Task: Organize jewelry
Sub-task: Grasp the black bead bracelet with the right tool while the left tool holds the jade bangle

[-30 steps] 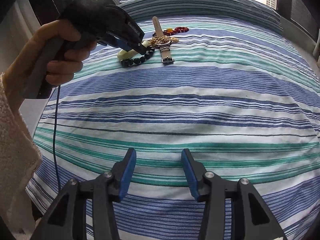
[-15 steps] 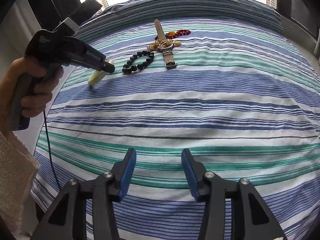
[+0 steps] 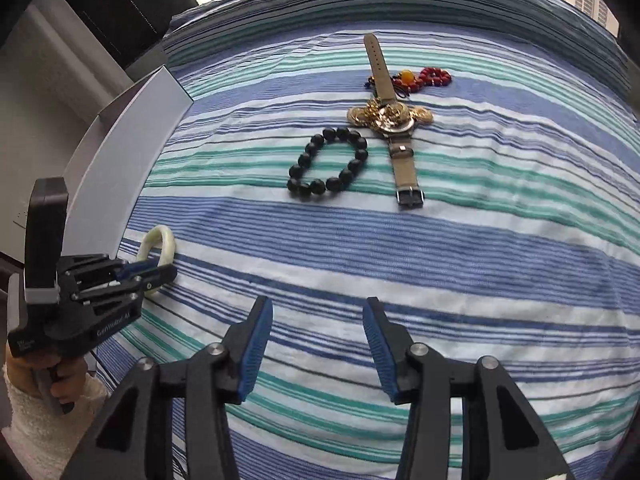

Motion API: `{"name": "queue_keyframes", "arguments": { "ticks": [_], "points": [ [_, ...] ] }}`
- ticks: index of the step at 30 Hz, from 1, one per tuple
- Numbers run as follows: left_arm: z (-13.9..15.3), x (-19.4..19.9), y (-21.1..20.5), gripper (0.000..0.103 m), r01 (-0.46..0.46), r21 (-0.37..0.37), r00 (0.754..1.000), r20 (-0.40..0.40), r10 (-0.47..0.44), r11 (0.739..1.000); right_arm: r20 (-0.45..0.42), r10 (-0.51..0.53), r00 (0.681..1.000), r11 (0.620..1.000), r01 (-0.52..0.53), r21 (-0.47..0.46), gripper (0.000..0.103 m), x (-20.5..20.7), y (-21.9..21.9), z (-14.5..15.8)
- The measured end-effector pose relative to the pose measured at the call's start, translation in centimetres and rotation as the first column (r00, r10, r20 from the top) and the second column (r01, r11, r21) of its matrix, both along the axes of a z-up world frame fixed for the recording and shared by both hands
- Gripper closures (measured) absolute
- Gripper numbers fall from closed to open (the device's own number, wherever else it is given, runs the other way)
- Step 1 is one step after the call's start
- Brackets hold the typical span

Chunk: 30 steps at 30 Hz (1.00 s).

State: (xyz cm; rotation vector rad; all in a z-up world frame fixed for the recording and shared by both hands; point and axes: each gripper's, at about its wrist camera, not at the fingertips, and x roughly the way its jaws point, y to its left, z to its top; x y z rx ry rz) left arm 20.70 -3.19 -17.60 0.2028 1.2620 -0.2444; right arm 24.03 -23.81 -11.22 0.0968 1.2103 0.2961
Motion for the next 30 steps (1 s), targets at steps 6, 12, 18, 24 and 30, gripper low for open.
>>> {"name": "queue_keyframes", "arguments": {
  "ticks": [6,12,18,24,30],
  "points": [
    [0.3,0.1,1.0,0.095,-0.026,-0.017,1.000,-0.001,0.026,1.000,-0.025,0.087,0.996,0.996,-0.087,-0.010,0.055,9.2,3.3,-1.0],
    [0.0,0.4,1.2,0.095,-0.039,-0.053,0.999,-0.005,0.039,0.998,-0.101,0.177,0.979,0.971,-0.190,-0.142,0.055,12.4,6.7,-4.0],
    [-0.1,0.7,1.8,0.095,-0.035,-0.061,0.999,-0.003,0.035,0.997,-0.142,0.247,0.958,0.931,-0.276,-0.239,0.055,12.0,7.4,-4.7],
    [0.0,0.7,2.3,0.095,-0.045,-0.080,0.999,-0.011,0.045,0.996,-0.152,0.269,0.951,0.910,-0.303,-0.282,0.066,12.1,7.8,-5.1],
    [0.0,0.5,2.4,0.095,-0.046,-0.083,0.999,-0.015,0.045,0.995,-0.173,0.249,0.953,0.907,-0.292,-0.304,0.091,10.7,10.0,-5.3]
  ]
}}
